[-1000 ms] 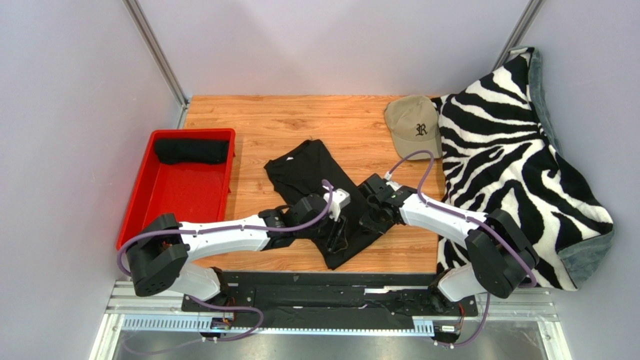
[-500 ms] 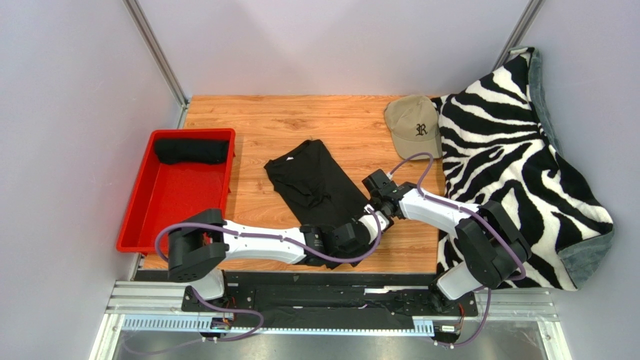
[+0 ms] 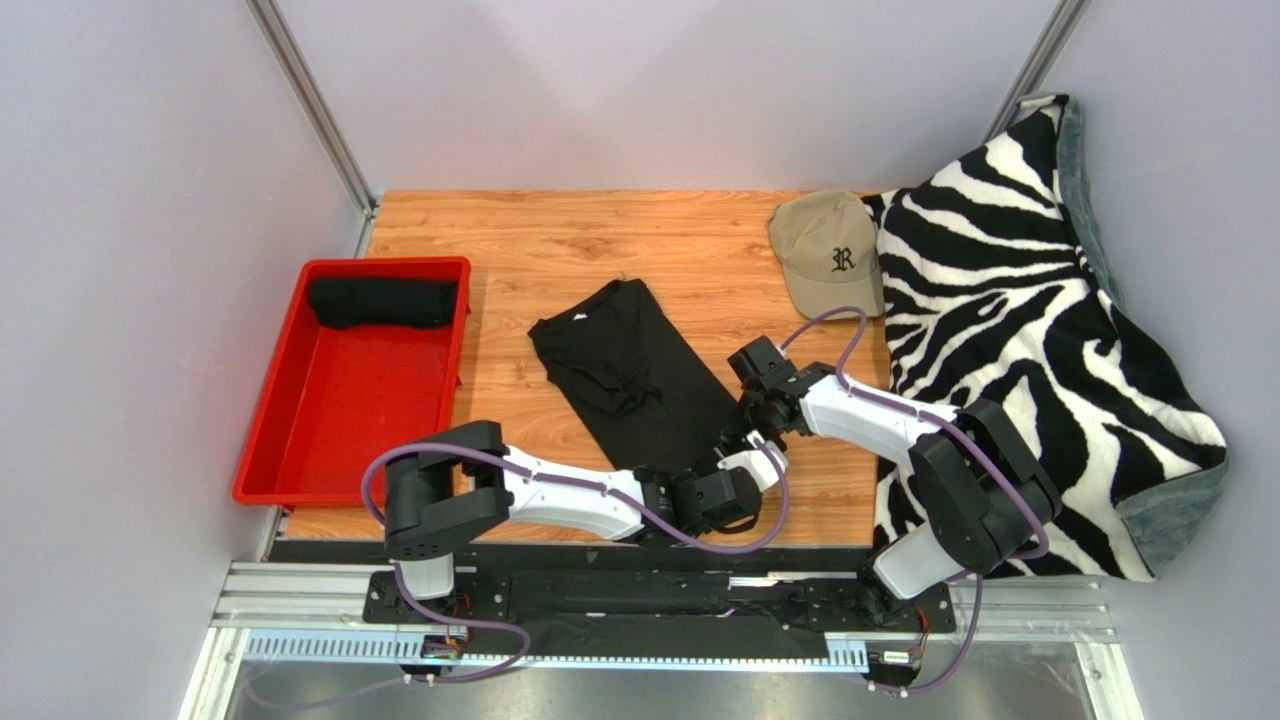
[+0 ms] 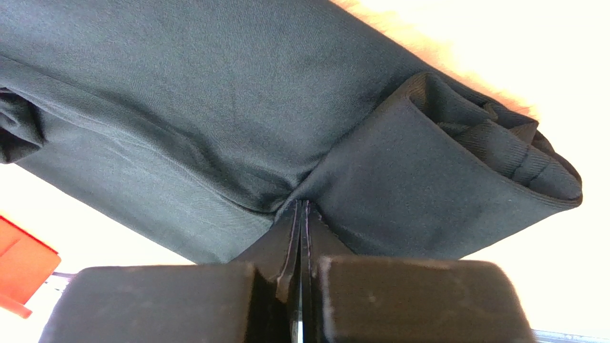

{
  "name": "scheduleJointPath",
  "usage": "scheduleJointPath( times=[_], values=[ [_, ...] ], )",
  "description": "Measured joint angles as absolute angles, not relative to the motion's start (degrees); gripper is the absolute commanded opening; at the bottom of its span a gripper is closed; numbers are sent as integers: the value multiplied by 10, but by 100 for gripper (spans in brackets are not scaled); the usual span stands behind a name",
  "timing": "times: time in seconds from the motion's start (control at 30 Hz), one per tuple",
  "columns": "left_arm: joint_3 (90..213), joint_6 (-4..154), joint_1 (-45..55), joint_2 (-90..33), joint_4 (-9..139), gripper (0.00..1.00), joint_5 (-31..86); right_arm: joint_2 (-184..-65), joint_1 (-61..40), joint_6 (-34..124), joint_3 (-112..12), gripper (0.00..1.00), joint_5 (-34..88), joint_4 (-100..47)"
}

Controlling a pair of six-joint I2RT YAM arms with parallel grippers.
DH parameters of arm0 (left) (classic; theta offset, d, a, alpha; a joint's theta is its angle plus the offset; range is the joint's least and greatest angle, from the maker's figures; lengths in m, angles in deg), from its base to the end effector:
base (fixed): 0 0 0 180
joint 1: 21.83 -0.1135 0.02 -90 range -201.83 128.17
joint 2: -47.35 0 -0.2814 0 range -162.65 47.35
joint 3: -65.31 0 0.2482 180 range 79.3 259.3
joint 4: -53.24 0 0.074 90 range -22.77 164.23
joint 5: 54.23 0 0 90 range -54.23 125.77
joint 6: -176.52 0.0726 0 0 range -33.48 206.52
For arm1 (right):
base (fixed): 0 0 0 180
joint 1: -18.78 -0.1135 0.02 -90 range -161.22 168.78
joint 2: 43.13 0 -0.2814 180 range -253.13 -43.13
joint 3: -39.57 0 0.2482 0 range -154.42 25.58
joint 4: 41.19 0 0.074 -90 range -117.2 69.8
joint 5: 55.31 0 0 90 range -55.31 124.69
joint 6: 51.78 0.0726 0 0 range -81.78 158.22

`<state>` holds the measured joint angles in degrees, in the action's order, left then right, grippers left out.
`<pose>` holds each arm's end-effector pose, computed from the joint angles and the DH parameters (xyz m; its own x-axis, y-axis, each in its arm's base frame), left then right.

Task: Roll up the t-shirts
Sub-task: Roll the T-shirt to the center of the board.

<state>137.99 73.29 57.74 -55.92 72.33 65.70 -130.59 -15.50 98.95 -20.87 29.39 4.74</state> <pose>0.1057 -0.3739 0.1567 -0.3161 0.6214 -0.7169 0.7412 0.6334 0.2222 0.2206 0.1585 0.1420 -0.8950 0.4411 -0.0663 0.4040 0.8645 0.2989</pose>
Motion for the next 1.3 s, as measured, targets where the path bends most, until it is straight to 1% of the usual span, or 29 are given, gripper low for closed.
scheduleJointPath(
  times=[0.03,0.1,0.13,0.17,0.23,0.27,0.33,0.37,0.47,0.5,0.53,0.57,0.6,0.83,0.93,1.2,1.3],
  values=[
    [1380,734,578,-562,721,47,660,-1306,-154,989,-209,0,293,47],
    [1380,737,578,-568,717,37,666,-1306,-152,988,-209,0,290,47],
    [1380,739,579,-570,714,31,669,-1306,-151,988,-209,0,290,47],
    [1380,741,580,-573,712,17,670,-1306,-151,988,-209,0,289,47],
    [1380,740,580,-576,709,8,672,-1306,-150,988,-209,1,288,47],
    [1380,741,580,-577,708,1,672,-1305,-150,987,-209,5,288,48],
    [1380,739,580,-577,706,0,671,-1299,-150,985,-209,17,289,49],
    [1380,738,580,-577,704,0,668,-1294,-150,983,-209,30,293,51],
    [1378,736,580,-573,696,0,649,-1266,-150,981,-209,48,307,57],
    [1373,733,578,-569,689,0,639,-1254,-150,979,-210,59,316,62],
    [1367,729,575,-564,684,0,627,-1240,-150,977,-212,63,328,69],
    [1362,726,573,-559,681,0,617,-1229,-150,979,-215,71,337,74],
    [1353,721,567,-551,674,0,601,-1217,-150,976,-219,74,349,81],
    [1311,683,524,-514,648,0,498,-1156,-136,962,-269,75,438,123],
    [1296,662,498,-505,631,0,448,-1139,-121,958,-271,75,467,135],
    [1263,614,438,-486,600,0,316,-1048,-50,952,-217,72,476,150],
    [1258,591,412,-486,587,0,253,-1027,-48,945,-211,70,465,160]
  ],
)
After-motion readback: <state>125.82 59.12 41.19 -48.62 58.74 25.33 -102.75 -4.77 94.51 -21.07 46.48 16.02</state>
